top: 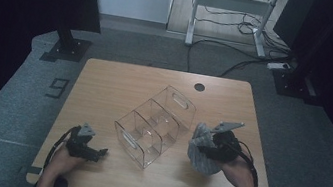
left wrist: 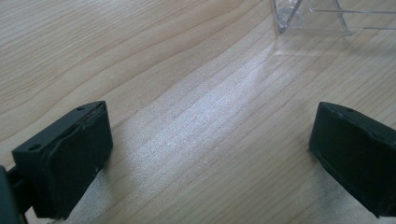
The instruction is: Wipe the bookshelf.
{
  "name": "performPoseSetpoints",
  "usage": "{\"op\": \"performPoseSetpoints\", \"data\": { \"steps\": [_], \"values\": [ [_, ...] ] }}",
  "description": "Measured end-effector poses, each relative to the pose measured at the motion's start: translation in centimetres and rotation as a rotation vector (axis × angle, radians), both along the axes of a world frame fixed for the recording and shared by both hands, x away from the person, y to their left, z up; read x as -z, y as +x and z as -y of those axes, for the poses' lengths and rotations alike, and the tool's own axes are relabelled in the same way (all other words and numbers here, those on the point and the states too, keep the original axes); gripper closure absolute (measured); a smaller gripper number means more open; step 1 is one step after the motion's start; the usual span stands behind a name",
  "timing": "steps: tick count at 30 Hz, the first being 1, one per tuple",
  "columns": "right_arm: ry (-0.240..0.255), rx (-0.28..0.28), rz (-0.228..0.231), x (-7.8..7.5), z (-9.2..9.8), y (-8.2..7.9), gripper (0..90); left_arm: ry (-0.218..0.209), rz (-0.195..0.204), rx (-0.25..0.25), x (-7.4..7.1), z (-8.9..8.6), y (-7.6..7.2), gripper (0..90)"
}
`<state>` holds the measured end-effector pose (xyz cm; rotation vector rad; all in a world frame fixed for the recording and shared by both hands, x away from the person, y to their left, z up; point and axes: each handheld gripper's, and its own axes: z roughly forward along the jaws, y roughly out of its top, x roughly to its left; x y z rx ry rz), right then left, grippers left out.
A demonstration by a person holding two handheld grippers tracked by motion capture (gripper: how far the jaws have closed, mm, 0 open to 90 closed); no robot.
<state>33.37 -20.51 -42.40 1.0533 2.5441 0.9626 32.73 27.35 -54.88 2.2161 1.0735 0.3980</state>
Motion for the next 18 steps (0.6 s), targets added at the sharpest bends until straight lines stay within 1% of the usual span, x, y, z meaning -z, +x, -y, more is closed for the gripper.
{"op": "performPoseSetpoints", "data": {
  "steps": [3, 5, 7, 8, 9, 13, 18],
  "values": [
    [-0.022, 0.038, 0.012, -0.1, 1.3, 0.3, 61.1, 0.000, 0.000, 0.000, 0.0, 0.0, 0.0, 0.0],
    [-0.021, 0.062, 0.009, -0.2, 2.2, 0.5, 61.2, -0.001, -0.001, 0.000, 0.0, 0.0, 0.0, 0.0],
    [-0.032, 0.087, 0.018, -0.3, 3.0, 0.6, 61.3, -0.001, -0.001, 0.000, 0.0, 0.0, 0.0, 0.0],
    [-0.027, 0.108, 0.018, -0.3, 3.6, 0.7, 61.3, -0.001, -0.001, -0.001, 0.0, 0.0, 0.0, 0.0],
    [-0.024, 0.118, 0.013, -0.3, 4.2, 0.8, 61.3, -0.001, -0.001, -0.001, 0.0, 0.0, 0.0, 0.0],
    [-0.035, 0.173, 0.023, -0.2, 6.0, 1.0, 61.1, -0.001, -0.001, -0.001, 0.0, 0.0, 0.0, 0.0],
    [-0.037, 0.216, 0.030, 0.0, 7.7, 1.0, 60.9, 0.000, -0.001, -0.002, 0.0, 0.0, 0.0, 0.0]
  ]
}}
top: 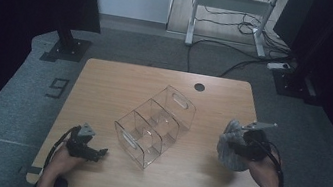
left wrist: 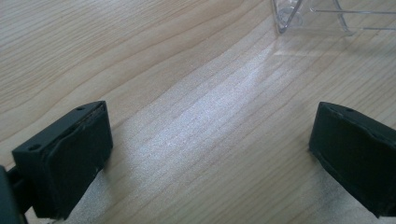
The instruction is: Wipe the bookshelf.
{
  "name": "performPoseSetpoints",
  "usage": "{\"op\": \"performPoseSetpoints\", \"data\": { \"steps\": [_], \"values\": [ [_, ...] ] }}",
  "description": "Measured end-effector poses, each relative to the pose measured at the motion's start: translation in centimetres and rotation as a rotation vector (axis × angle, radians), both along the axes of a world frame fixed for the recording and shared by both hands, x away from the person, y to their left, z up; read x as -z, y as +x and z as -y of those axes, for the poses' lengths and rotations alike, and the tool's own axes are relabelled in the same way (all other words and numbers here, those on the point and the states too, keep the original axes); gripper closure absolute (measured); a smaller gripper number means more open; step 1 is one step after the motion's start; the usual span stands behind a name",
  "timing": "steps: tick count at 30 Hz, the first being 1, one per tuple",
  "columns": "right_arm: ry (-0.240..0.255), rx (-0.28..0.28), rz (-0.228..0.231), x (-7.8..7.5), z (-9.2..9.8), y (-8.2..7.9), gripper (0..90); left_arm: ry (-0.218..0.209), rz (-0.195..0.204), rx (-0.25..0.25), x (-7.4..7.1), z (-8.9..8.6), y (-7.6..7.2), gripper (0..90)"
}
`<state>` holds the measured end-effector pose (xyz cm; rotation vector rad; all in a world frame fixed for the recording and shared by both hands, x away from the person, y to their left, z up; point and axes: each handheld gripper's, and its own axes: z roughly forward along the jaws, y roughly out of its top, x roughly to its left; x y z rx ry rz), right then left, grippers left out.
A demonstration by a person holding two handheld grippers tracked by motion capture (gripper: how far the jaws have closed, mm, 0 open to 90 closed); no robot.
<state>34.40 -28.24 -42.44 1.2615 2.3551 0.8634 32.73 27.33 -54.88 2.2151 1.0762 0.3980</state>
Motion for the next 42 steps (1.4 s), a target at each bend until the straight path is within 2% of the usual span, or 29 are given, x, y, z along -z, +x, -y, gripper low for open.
{"op": "performPoseSetpoints", "data": {
  "steps": [4, 10, 22, 29, 33, 36, 42],
  "values": [
    [-0.002, 0.023, 0.003, 0.6, 0.9, 0.1, 60.6, 0.000, 0.000, -0.001, 0.0, 0.0, 0.0, 0.0],
    [-0.012, 0.048, -0.015, 2.7, 1.7, 0.5, 60.2, 0.001, 0.000, -0.001, 0.0, 0.0, 0.0, 0.0],
    [-0.004, 0.059, -0.068, 7.3, 1.6, 1.1, 58.9, 0.002, -0.001, -0.001, 0.0, 0.0, 0.0, 0.0],
    [-0.019, 0.065, -0.079, 9.4, 1.6, 1.2, 56.8, 0.003, -0.002, 0.000, 0.0, 0.0, 0.0, 0.0],
    [0.008, 0.077, -0.077, 9.9, 1.7, 1.2, 55.3, 0.003, -0.002, 0.000, 0.0, 0.0, 0.0, 0.0],
    [-0.002, 0.068, -0.075, 9.7, 1.7, 1.1, 49.4, 0.003, -0.002, 0.000, 0.0, 0.0, 0.0, 0.0],
    [-0.007, 0.056, -0.077, 9.3, 1.7, 1.2, 25.7, 0.003, -0.002, 0.000, 0.0, 0.0, 0.0, 0.0]
  ]
}}
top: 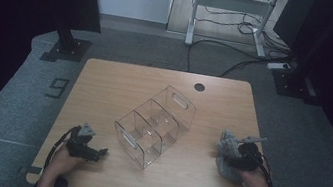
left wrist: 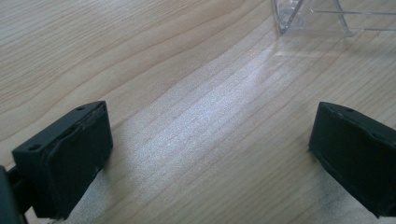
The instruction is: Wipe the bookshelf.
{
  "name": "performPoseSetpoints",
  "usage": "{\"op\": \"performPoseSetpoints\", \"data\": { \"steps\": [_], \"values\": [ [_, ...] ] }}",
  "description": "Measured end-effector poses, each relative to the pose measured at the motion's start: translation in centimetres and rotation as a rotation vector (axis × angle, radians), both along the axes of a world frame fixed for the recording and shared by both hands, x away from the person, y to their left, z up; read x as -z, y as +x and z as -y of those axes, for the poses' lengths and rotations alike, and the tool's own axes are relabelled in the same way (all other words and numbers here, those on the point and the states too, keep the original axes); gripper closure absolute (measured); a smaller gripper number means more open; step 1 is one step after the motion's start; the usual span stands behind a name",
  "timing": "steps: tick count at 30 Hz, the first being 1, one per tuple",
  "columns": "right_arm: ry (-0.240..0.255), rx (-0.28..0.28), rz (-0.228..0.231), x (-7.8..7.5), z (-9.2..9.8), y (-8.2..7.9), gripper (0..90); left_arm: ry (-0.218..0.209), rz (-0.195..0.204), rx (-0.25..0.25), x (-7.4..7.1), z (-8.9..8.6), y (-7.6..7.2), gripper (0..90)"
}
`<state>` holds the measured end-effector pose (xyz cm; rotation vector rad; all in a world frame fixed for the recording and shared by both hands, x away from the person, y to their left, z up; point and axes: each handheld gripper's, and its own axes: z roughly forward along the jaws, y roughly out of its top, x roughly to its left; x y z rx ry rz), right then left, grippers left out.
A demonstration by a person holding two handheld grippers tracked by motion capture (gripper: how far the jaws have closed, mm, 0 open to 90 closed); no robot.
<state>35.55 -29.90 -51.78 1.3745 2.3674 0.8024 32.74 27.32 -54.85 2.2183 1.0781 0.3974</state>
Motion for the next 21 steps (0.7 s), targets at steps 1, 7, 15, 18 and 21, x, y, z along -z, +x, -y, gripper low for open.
{"op": "performPoseSetpoints", "data": {
  "steps": [1, 7, 15, 18, 21],
  "values": [
    [0.001, -0.003, 0.003, -0.3, 0.0, 0.0, 24.1, -0.001, 0.000, -0.001, 0.0, 0.0, 0.0, 0.0],
    [0.046, -0.016, 0.067, -2.6, 0.0, -0.2, 17.0, -0.003, 0.003, -0.001, 0.0, 0.0, 0.1, 0.0],
    [0.090, -0.067, 0.112, -5.1, -1.4, 0.3, 15.8, -0.003, -0.016, -0.014, -0.2, 0.2, 0.2, 0.0],
    [0.100, -0.102, 0.112, -5.5, -2.2, 0.7, 15.6, -0.026, -0.037, -0.026, -0.4, 0.1, 0.3, 0.0],
    [0.109, -0.128, 0.118, -5.8, -3.0, 1.1, 15.4, -0.024, -0.032, -0.030, -0.6, 0.2, 0.2, 0.0]
  ]
}}
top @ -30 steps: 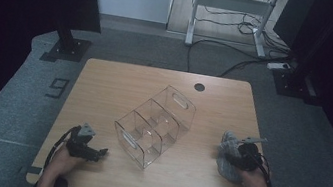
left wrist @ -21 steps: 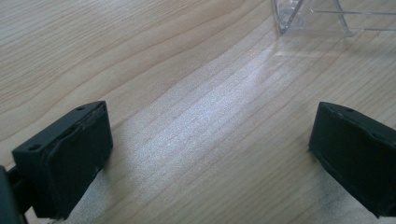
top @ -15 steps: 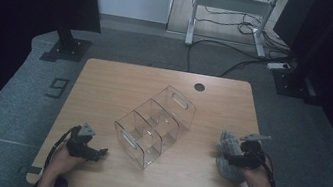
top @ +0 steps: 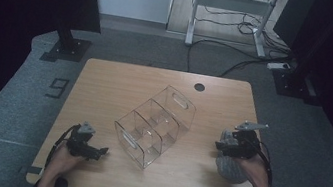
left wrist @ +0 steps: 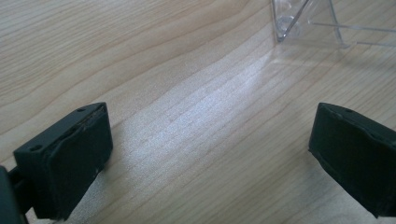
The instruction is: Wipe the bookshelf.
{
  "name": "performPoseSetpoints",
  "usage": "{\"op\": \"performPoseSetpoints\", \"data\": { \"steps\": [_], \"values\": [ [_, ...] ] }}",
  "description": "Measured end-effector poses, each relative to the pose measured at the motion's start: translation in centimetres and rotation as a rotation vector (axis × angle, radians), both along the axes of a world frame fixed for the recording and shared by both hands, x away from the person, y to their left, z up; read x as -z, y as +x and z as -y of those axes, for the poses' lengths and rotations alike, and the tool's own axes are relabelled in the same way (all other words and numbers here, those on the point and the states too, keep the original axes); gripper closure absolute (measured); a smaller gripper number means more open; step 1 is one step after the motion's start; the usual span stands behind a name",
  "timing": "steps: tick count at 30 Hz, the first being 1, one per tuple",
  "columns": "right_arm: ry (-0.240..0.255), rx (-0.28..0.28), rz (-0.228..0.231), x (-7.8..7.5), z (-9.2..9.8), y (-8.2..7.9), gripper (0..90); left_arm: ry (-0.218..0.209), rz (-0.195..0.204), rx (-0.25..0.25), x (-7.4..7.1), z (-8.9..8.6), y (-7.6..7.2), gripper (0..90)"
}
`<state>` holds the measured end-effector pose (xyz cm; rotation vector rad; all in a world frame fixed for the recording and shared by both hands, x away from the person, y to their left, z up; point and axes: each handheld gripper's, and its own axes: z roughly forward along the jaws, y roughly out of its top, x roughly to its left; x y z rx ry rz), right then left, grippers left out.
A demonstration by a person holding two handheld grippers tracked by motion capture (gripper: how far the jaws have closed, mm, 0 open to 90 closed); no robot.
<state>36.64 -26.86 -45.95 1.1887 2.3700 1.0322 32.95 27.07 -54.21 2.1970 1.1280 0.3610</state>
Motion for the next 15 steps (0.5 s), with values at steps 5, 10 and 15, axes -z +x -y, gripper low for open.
{"op": "performPoseSetpoints", "data": {
  "steps": [5, 10, 15],
  "values": [
    [0.015, -0.039, 0.004, -0.4, -1.7, 1.0, 15.4, -0.024, 0.041, 0.023, -1.0, 0.7, -0.3, 0.0],
    [0.028, -0.071, 0.012, -0.3, -3.7, 2.1, 17.5, -0.044, 0.075, 0.048, -1.7, 1.8, -0.6, 0.0],
    [0.052, -0.096, 0.013, 0.0, -5.6, 3.4, 20.2, -0.060, 0.086, 0.067, -2.1, 2.7, -0.6, 0.0]
  ]
}}
